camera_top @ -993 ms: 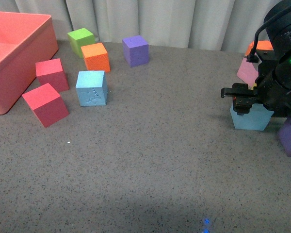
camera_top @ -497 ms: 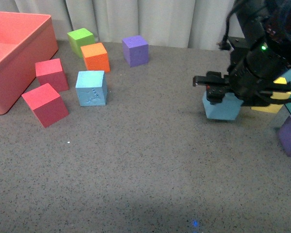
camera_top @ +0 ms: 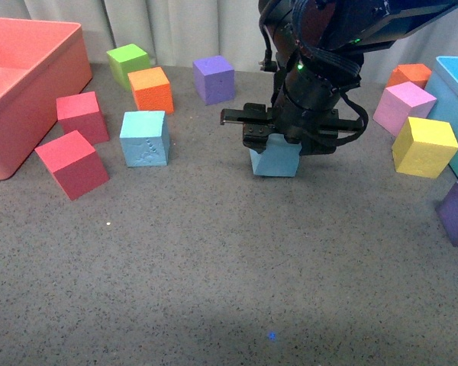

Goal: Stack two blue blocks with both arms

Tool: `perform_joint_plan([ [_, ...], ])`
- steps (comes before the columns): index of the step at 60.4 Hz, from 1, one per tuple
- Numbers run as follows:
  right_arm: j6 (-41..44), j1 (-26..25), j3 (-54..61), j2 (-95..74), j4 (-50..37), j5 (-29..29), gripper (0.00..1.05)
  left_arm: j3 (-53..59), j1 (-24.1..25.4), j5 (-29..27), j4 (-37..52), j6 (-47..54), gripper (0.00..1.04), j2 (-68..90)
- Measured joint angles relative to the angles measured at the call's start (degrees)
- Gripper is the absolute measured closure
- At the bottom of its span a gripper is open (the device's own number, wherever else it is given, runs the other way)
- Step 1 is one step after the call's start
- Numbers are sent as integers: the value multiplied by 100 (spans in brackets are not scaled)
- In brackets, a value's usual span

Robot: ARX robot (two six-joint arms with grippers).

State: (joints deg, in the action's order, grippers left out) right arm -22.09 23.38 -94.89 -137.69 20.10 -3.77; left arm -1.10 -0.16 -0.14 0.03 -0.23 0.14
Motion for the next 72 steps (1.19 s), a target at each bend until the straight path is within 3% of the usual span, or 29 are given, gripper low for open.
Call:
perform_joint_plan([
  [5,-35,44,-42,-26,42,-4,57,0,0,0,0,0,7,0],
  [16,-83,79,-50,-33,-11,-35,19,0,0,0,0,0,7,0],
  [21,-90,76,0,-7,-74,-44,8,0,0,0,0,0,7,0],
  [39,-66,55,654,723,-645,-214,10,0,0,0,0,0,7,0],
  [46,1056,11,2197,1314,-3781,-1609,26,0,2,13,0,0,7,0],
  [50,1679,-164,3565,1720,-6205,-1615,41,0,2,0,0,0,7,0],
  [54,1899,-337,4413,2013,-7858,-1519,51,0,0,-2,0,0,7,0],
  [59,2074,-608,5300,2693,-8905,-1331,67,0,0,2,0,0,7,0],
  [72,2188,-1060,6846,3860,-9197,-885,104,0,2,2,0,0,7,0],
])
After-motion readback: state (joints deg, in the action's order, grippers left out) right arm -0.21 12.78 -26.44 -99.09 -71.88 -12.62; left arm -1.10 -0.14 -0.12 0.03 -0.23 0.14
